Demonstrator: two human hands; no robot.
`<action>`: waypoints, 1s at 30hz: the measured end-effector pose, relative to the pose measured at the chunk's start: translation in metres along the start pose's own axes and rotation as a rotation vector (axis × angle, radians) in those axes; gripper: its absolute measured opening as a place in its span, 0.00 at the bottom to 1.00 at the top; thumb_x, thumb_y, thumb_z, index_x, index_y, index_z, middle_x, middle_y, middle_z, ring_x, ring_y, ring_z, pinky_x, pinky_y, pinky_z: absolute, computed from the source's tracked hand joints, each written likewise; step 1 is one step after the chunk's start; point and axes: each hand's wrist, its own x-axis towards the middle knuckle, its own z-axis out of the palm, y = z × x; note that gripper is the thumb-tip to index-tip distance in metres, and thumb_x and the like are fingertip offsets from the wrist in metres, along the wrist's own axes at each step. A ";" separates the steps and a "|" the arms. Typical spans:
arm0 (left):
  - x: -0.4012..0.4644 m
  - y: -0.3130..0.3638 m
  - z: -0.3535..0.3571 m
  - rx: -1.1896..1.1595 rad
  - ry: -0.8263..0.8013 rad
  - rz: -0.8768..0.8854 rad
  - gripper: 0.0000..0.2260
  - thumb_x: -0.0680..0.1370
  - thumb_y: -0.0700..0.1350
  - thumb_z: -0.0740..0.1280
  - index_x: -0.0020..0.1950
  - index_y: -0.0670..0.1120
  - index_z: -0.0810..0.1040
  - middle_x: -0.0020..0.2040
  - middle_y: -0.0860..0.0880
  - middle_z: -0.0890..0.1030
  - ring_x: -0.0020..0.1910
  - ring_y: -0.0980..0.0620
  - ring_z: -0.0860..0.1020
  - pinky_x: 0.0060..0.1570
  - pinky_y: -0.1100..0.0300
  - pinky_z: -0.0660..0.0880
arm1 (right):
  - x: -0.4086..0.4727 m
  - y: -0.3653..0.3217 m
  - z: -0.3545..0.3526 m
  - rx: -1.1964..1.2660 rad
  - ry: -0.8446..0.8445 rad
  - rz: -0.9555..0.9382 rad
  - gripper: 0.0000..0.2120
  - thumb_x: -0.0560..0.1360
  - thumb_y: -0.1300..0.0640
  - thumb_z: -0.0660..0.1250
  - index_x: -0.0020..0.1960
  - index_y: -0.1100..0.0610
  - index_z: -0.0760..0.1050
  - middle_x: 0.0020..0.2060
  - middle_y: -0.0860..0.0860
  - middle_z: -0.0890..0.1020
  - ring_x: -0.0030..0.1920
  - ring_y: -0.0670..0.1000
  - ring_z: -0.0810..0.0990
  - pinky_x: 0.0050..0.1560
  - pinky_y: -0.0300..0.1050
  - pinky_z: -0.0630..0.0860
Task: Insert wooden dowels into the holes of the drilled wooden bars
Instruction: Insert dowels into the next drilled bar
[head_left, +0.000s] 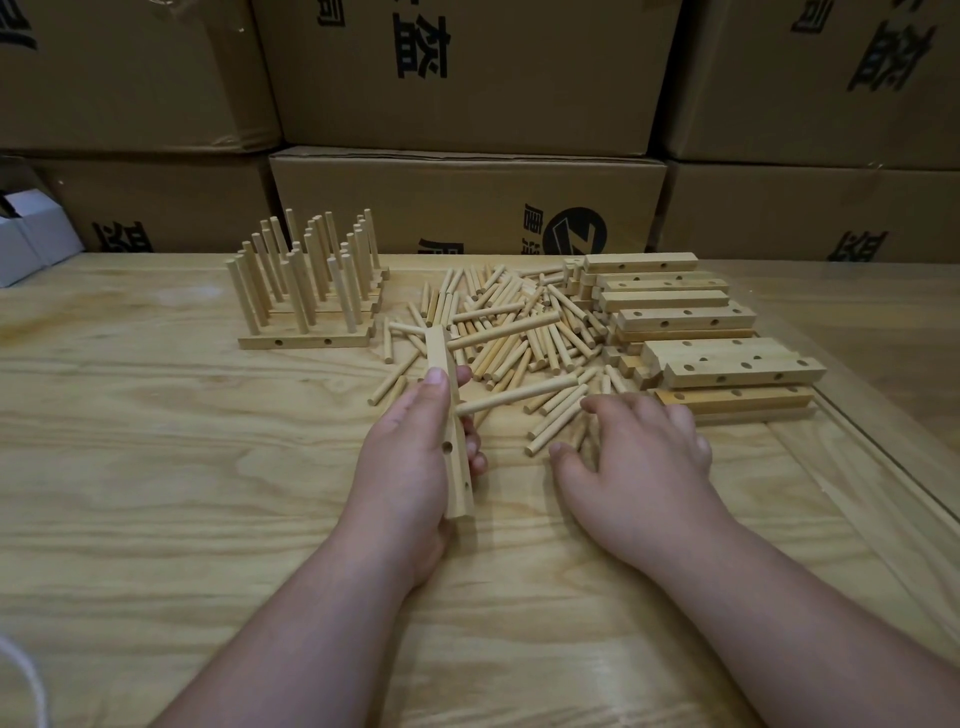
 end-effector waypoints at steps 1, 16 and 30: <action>0.000 0.000 0.000 -0.001 0.000 0.000 0.14 0.83 0.52 0.63 0.49 0.50 0.87 0.31 0.51 0.76 0.29 0.54 0.72 0.29 0.59 0.72 | 0.000 0.000 0.000 0.006 0.012 0.009 0.27 0.75 0.35 0.58 0.71 0.44 0.67 0.71 0.50 0.69 0.67 0.55 0.62 0.65 0.56 0.62; 0.001 -0.001 -0.001 -0.005 -0.009 0.011 0.14 0.84 0.52 0.63 0.48 0.51 0.88 0.31 0.50 0.76 0.29 0.54 0.72 0.28 0.60 0.72 | 0.001 0.002 0.000 0.050 0.005 -0.035 0.25 0.76 0.35 0.60 0.70 0.44 0.71 0.66 0.49 0.71 0.67 0.53 0.66 0.67 0.54 0.66; 0.002 -0.001 -0.001 0.007 -0.010 0.012 0.14 0.84 0.53 0.63 0.49 0.50 0.88 0.31 0.51 0.76 0.29 0.54 0.73 0.29 0.60 0.72 | 0.001 0.003 -0.004 0.057 0.044 -0.006 0.20 0.77 0.48 0.62 0.66 0.54 0.74 0.56 0.52 0.75 0.58 0.55 0.75 0.58 0.51 0.74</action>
